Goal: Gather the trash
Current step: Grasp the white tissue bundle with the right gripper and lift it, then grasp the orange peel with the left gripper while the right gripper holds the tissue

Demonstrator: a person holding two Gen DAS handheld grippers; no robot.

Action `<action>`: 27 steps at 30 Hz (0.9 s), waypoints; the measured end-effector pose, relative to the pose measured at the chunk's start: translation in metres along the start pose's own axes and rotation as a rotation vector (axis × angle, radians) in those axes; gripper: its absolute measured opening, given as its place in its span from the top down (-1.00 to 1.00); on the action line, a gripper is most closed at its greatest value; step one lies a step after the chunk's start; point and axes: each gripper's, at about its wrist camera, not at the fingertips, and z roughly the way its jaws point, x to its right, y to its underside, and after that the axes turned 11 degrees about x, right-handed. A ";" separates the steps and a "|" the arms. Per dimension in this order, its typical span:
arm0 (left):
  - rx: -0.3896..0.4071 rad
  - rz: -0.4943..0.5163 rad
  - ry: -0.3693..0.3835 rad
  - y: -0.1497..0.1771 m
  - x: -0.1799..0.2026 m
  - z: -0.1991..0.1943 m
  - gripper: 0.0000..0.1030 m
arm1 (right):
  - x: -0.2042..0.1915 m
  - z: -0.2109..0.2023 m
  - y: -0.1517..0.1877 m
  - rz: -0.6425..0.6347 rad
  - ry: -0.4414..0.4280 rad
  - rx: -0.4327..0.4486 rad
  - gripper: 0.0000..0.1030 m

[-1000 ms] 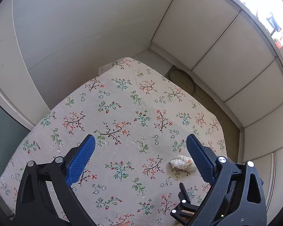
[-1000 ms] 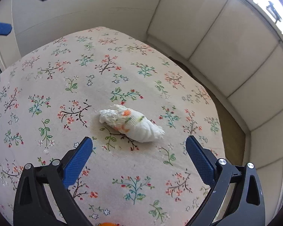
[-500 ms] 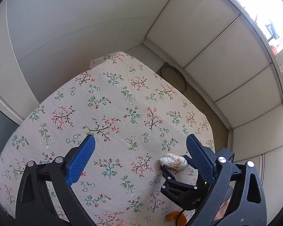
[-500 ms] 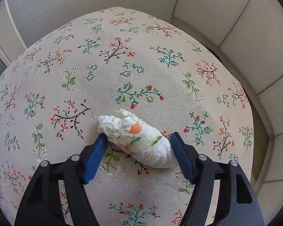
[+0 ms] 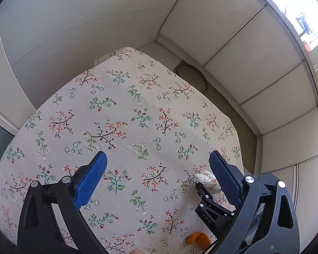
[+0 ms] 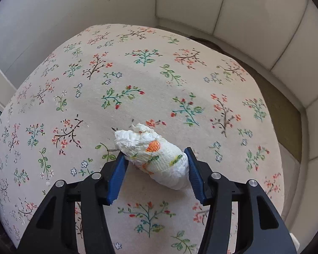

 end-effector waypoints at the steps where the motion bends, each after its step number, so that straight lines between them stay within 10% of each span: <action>1: -0.013 0.003 0.002 0.004 0.002 0.002 -0.81 | 0.004 -0.008 0.005 0.016 0.010 0.008 -0.04; 27: -0.284 0.199 -0.061 0.220 0.101 0.033 -0.81 | 0.085 -0.243 0.169 0.430 0.093 0.189 -0.05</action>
